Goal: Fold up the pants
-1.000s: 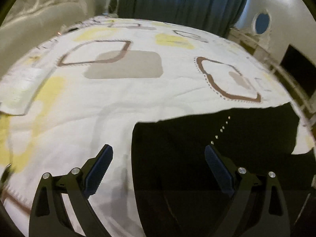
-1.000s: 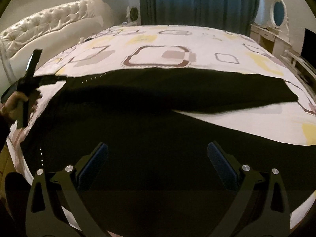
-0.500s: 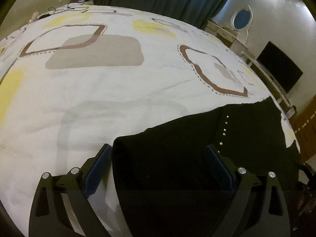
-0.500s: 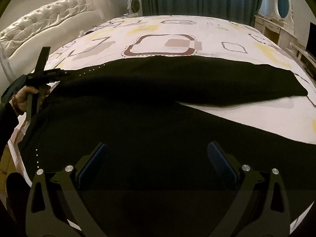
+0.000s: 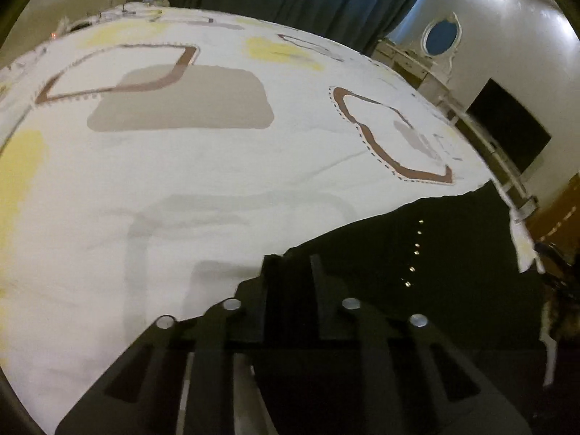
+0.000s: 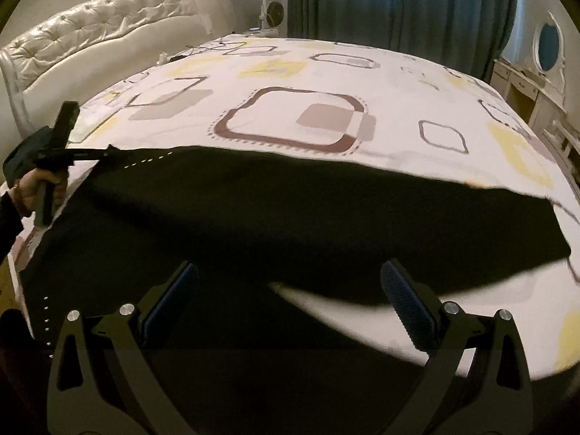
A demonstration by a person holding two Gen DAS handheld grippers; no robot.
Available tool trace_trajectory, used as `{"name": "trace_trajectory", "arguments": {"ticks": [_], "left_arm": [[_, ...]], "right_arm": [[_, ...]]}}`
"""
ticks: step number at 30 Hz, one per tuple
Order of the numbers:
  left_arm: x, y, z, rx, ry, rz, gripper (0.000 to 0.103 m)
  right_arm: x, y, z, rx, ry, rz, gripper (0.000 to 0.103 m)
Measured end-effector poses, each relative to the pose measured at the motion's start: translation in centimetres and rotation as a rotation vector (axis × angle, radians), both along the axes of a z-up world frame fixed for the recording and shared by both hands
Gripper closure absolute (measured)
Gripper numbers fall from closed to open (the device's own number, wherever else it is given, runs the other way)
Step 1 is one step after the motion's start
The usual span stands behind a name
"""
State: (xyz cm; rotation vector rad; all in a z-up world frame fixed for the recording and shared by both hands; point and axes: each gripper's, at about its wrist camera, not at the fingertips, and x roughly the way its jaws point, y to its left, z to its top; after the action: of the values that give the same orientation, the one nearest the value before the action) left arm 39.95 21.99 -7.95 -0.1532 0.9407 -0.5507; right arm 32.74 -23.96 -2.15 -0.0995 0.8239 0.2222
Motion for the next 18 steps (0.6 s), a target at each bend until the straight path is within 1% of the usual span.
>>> {"name": "trace_trajectory", "arguments": {"ticks": [4, 8, 10, 12, 14, 18], "left_arm": [[-0.1, -0.4, 0.2, 0.03, -0.016, -0.018, 0.089], [0.2, -0.3, 0.1, 0.02, -0.002, -0.012, 0.091], [0.1, -0.4, 0.0, 0.024, 0.002, -0.013, 0.091], [0.1, -0.5, -0.1, 0.03, 0.0, -0.018, 0.091], [0.2, -0.2, -0.3, 0.012, 0.005, -0.02, 0.091], [0.6, 0.7, -0.8, -0.051, 0.035, -0.018, 0.087]], "right_arm": [[4.1, -1.6, -0.1, -0.022, 0.027, 0.043, 0.002], [8.7, -3.8, 0.4, -0.045, -0.002, 0.072, 0.002], [11.4, -4.6, 0.5, -0.045, 0.0, 0.118, 0.002], [14.1, -5.3, 0.0, -0.05, 0.037, 0.179, 0.002], [16.2, -5.5, -0.8, -0.043, 0.087, 0.263, 0.002], [18.0, -4.6, -2.0, -0.043, 0.139, 0.418, 0.002]]}}
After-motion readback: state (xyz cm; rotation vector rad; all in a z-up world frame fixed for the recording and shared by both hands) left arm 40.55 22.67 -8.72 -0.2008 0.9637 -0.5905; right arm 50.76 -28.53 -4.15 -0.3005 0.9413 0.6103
